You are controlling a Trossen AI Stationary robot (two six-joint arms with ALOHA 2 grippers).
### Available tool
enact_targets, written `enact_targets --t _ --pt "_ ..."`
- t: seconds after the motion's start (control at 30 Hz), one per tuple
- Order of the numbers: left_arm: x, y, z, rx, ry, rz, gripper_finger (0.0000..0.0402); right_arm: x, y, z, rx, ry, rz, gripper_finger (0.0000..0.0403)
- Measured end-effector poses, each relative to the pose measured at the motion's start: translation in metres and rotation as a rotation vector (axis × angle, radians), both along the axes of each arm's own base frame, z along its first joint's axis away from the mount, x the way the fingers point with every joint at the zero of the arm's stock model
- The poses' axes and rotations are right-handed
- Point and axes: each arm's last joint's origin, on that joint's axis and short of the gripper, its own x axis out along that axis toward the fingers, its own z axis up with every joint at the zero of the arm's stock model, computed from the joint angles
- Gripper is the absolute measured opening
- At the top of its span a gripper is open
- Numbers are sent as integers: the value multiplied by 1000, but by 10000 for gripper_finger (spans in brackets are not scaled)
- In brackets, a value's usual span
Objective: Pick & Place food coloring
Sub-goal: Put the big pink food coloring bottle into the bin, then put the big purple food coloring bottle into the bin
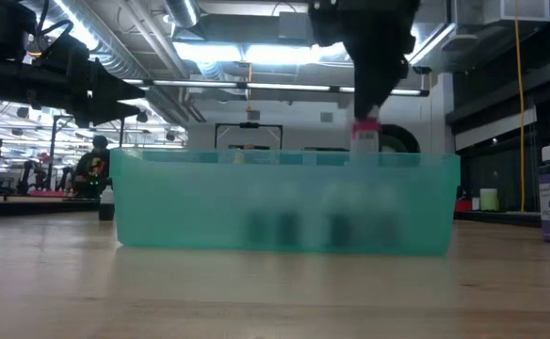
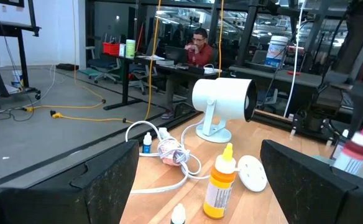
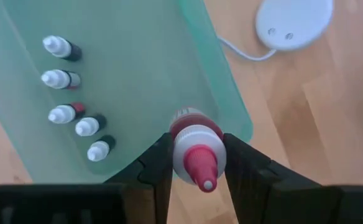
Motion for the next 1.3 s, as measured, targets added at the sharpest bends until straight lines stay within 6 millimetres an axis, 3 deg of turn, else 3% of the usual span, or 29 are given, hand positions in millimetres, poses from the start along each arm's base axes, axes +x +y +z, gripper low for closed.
enact_targets --t 0.3,0.5,1.0,1.3 --pt "0 0 0 0 0 0 333 0 -11 -32 -3 -18 -6 125" --pt "0 0 0 0 0 0 333 -2 -19 -41 -8 1 -22 126" --pt "0 0 0 0 0 0 333 -3 -21 -37 4 -4 -31 214" --pt "0 0 0 1 -1 0 333 -6 -22 -3 7 -72 -15 254"
